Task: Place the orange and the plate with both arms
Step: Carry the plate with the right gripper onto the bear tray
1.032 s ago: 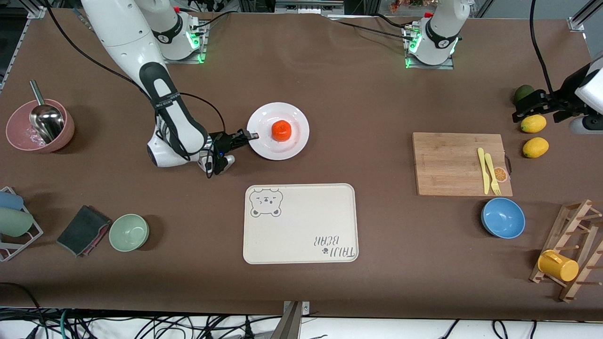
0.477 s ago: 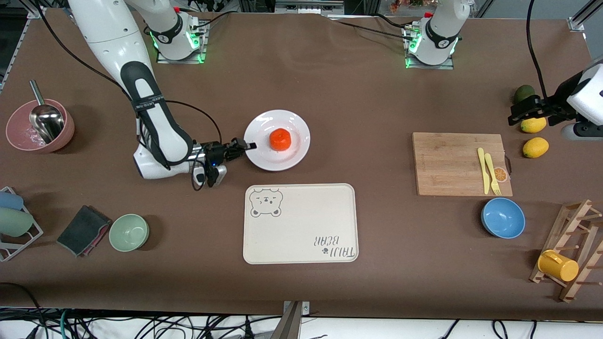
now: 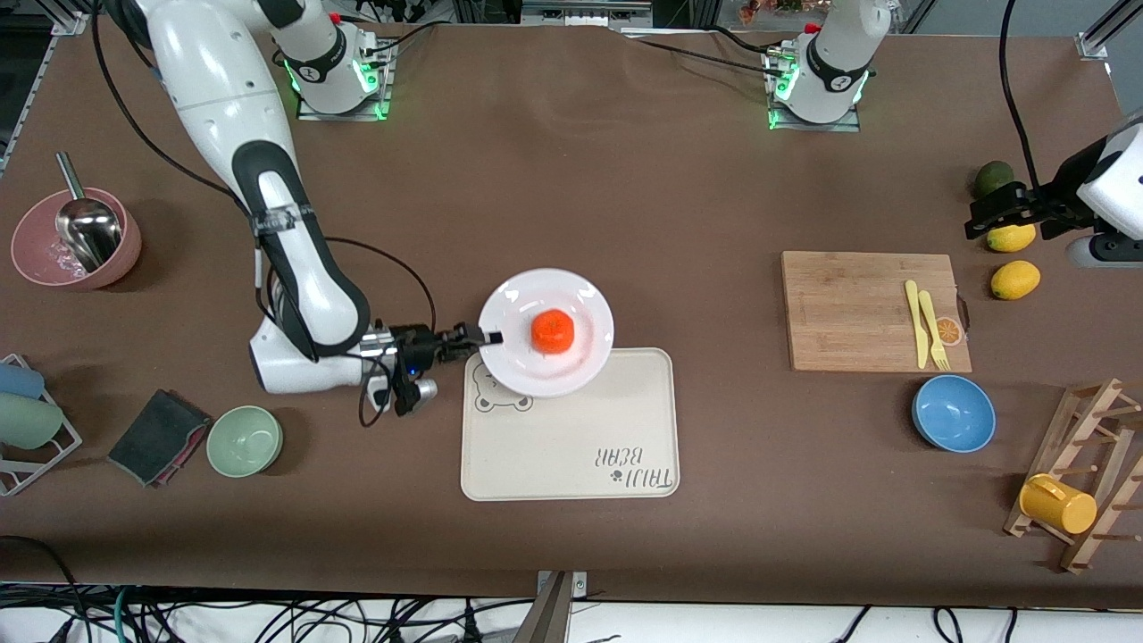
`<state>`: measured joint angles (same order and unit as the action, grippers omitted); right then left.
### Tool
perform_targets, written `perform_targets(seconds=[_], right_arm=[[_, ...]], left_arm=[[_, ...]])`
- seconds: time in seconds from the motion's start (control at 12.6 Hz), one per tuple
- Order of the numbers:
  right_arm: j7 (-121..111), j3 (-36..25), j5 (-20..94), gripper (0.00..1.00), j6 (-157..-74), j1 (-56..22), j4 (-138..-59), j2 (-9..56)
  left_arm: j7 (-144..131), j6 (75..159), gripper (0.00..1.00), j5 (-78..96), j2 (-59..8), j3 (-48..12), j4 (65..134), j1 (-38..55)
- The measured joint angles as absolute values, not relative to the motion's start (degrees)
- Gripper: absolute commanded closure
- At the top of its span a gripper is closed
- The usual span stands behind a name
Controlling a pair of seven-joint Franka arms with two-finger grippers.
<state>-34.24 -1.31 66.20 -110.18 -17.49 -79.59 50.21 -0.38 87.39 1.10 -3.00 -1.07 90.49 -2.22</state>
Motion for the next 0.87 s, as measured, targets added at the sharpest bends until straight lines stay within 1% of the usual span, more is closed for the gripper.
perform_targets(seconds=[0.16, 0.24, 0.4, 0.71, 0.79, 0.87], right_arm=[[-30.0, 0.6, 66.3, 1.0, -117.3, -17.5, -69.8, 57.0], [-27.2, 2.1, 66.3, 1.0, -120.7, -17.8, -66.6, 59.4], [-23.4, 3.0, 66.3, 1.0, -124.9, -19.2, -64.1, 62.1], [-21.5, 3.1, 66.3, 1.0, -125.7, -19.5, -63.7, 64.4], [-21.5, 3.1, 66.3, 0.65, -125.7, -19.5, -63.6, 64.6], [-21.5, 3.1, 66.3, 0.01, -125.7, -19.4, -63.5, 64.7]], left_arm=[[-0.4, 87.4, 0.0, 1.1, -3.1, -1.1, 90.5, -2.2], [-0.3, 87.4, 0.0, 1.1, -3.1, -1.1, 90.5, -2.2], [-0.3, 87.5, 0.0, 1.1, -3.1, -1.1, 90.5, -2.2], [-0.3, 87.8, 0.0, 1.1, -3.3, -1.1, 90.5, -2.2], [-0.3, 87.9, 0.0, 1.1, -3.4, -1.1, 90.5, -2.2], [-0.3, 88.4, 0.0, 1.1, -3.5, -1.1, 90.5, -2.2]])
